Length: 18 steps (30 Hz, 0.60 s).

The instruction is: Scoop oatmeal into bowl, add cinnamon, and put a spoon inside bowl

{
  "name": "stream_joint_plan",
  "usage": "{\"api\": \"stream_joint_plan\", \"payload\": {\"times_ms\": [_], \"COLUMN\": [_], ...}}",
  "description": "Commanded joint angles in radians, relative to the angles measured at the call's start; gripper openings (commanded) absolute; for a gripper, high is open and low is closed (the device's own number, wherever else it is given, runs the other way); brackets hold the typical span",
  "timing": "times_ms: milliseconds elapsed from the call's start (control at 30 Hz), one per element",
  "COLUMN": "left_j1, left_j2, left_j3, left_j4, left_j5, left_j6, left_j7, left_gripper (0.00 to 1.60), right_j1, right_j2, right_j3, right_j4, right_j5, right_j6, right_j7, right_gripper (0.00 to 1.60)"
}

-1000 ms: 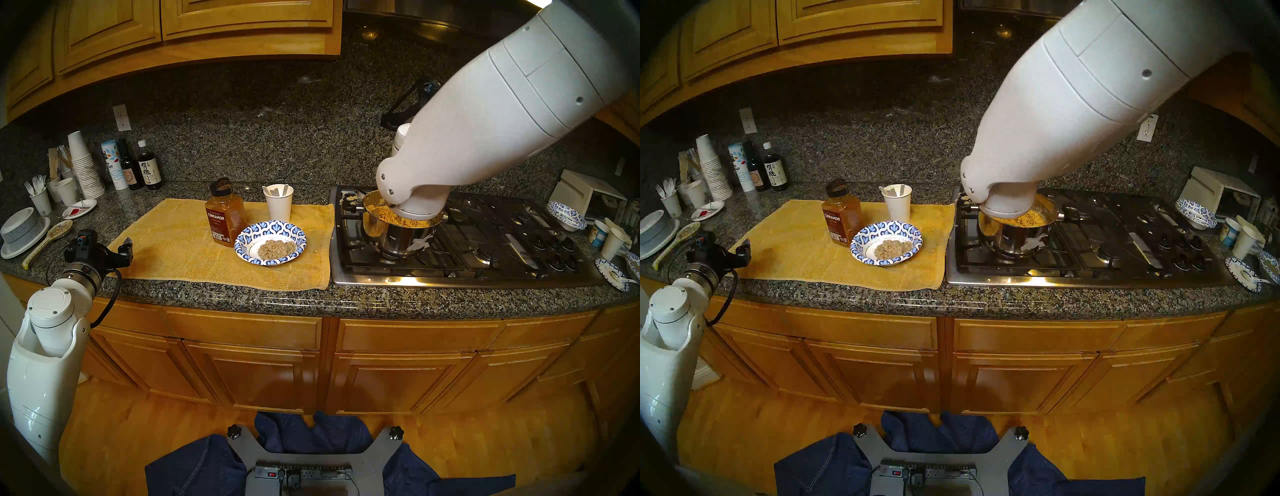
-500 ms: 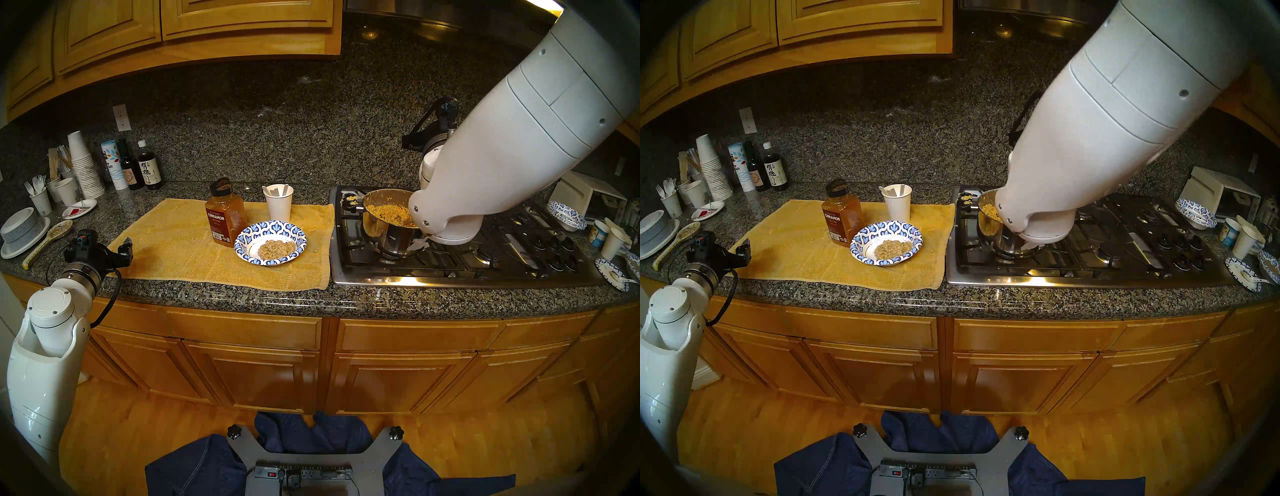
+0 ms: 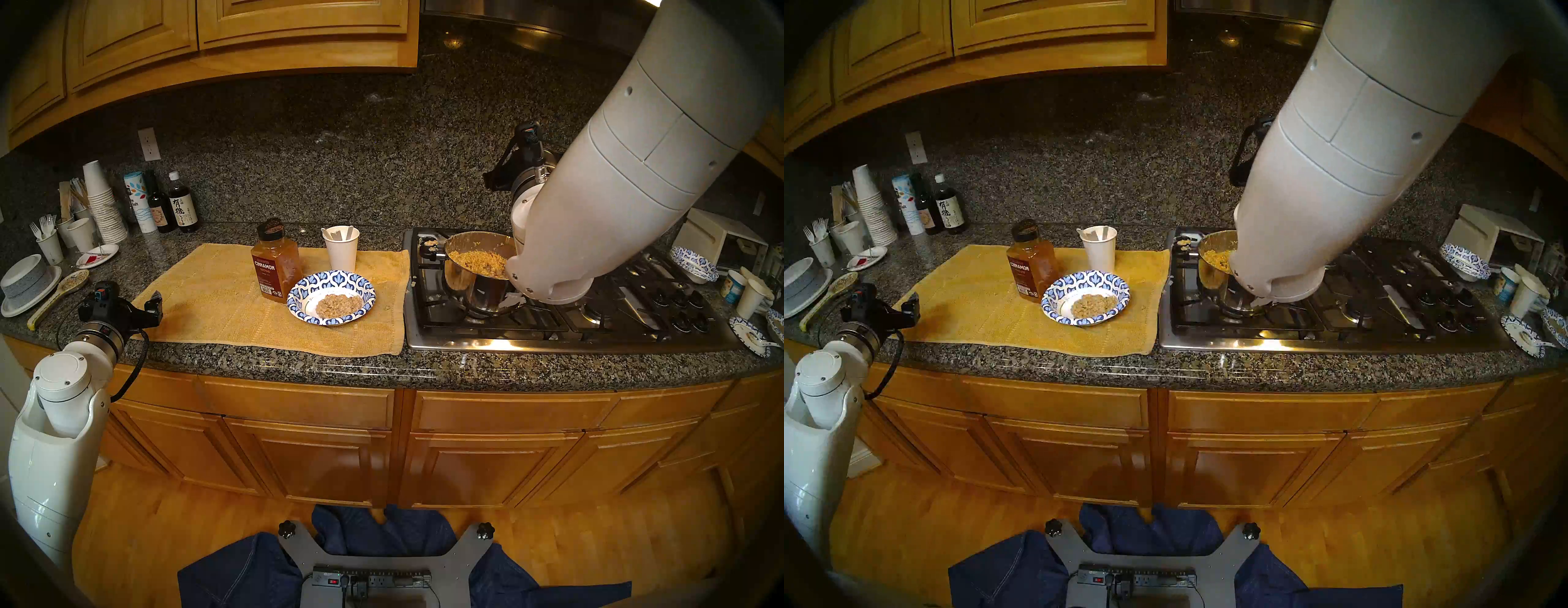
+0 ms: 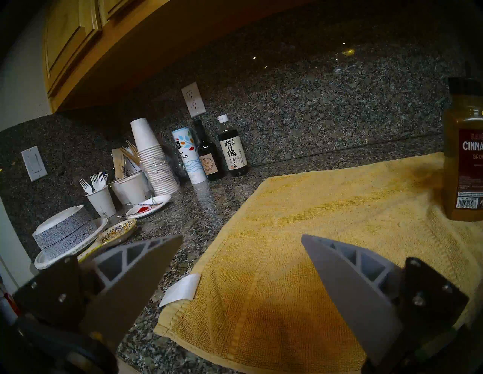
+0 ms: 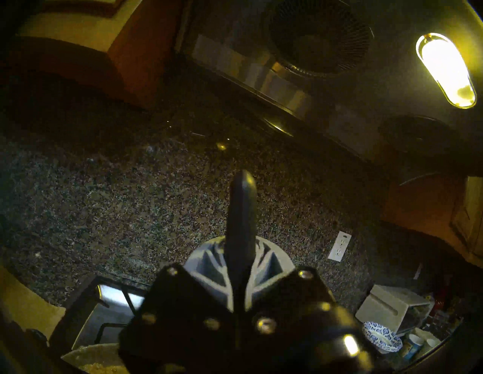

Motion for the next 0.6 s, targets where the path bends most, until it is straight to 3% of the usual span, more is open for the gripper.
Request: {"api": "stream_joint_plan", "payload": {"times_ms": [0,267,567], "left_j1": [-0.018,-0.018,-0.018], "left_j2": [0.012,0.012,0.012], "left_j3": [-0.018,-0.018,-0.017], "left_j4": [-0.023,-0.023,-0.022], "left_j5": [0.002,0.002,0.002], "left_j6": [-0.011,-0.011,-0.010], "left_j7": [0.001,0.001,0.002], "left_gripper": [1.60,1.60,1.60], "right_j1": [-0.015,-0.035,-0.065], "right_j2": [-0.039,-0.010,0.113], "right_j3": [-0.024,0.000,0.066], "right_j4": [0.015,0.010,0.030], "right_j5": [-0.040,-0.032,0.070], "right_j6": [-0.006,-0.006,-0.006], "right_j7": [-0.093,-0.095,-0.080], "right_gripper": [0.00,0.00,0.00]}}
